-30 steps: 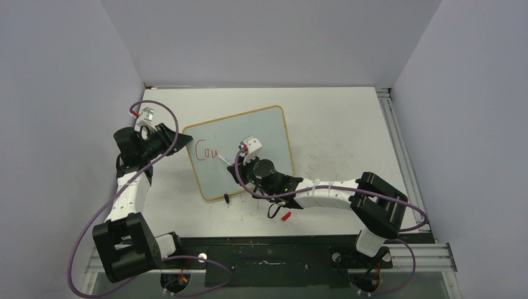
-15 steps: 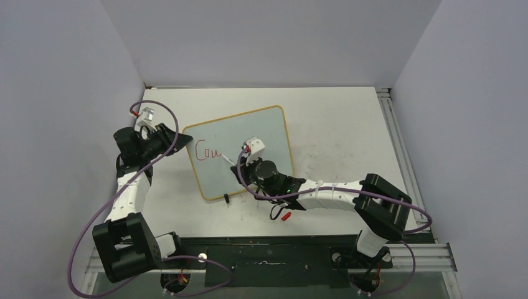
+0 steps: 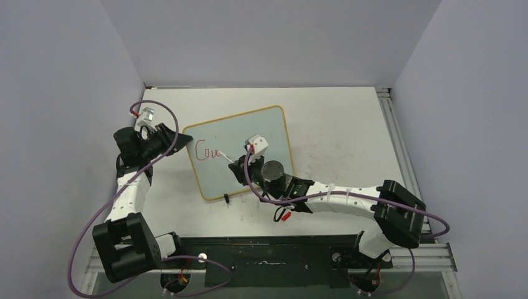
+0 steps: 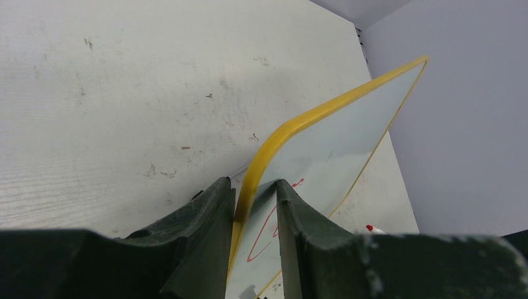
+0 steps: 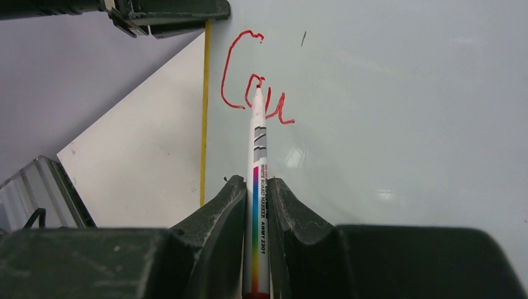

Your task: Write a sentence on the whiteboard

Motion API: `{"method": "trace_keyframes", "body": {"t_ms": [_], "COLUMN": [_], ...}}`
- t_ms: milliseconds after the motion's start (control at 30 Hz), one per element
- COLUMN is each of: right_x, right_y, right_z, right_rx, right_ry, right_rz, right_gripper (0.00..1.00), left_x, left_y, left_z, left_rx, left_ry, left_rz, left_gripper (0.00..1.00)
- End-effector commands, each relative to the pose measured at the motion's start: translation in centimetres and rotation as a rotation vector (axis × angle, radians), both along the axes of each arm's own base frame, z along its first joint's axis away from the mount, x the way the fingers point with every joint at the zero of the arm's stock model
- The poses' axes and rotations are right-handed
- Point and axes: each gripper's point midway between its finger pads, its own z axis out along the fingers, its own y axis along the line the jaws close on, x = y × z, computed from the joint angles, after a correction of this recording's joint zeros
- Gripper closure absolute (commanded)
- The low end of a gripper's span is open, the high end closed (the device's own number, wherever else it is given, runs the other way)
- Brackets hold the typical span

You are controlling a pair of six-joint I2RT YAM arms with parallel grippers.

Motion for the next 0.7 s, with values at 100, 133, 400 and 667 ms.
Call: {"method": "trace_keyframes", "body": {"t_ms": [100, 133, 400, 667], "right_x": [0.9, 0.9, 1.8, 2.7], "right_y": [0.4, 0.5, 1.1, 1.5], "right_z": [3.0, 3.0, 2.6, 1.7], "right_rx": [0.047, 0.048, 0.031, 0.013], "right_ry": [-0.058, -0.059, -0.067, -0.052], "right_rz": [-0.037, -0.037, -0.047, -0.059], "right_gripper": [0.95, 0.95, 0.95, 0.95], "left_x": [0.3, 0.3, 0.3, 0.3], "left_y": [0.2, 0.1, 0.1, 0.1], "left_z": [1.2, 1.2, 1.1, 1.1], "left_rx": [0.012, 0.012, 0.012, 0.011], "left_ry": [-0.042, -0.042, -0.041, -0.041], "left_rz": [-0.010, -0.010, -0.011, -0.011], "left_gripper": [0.71, 0.71, 0.71, 0.71]}}
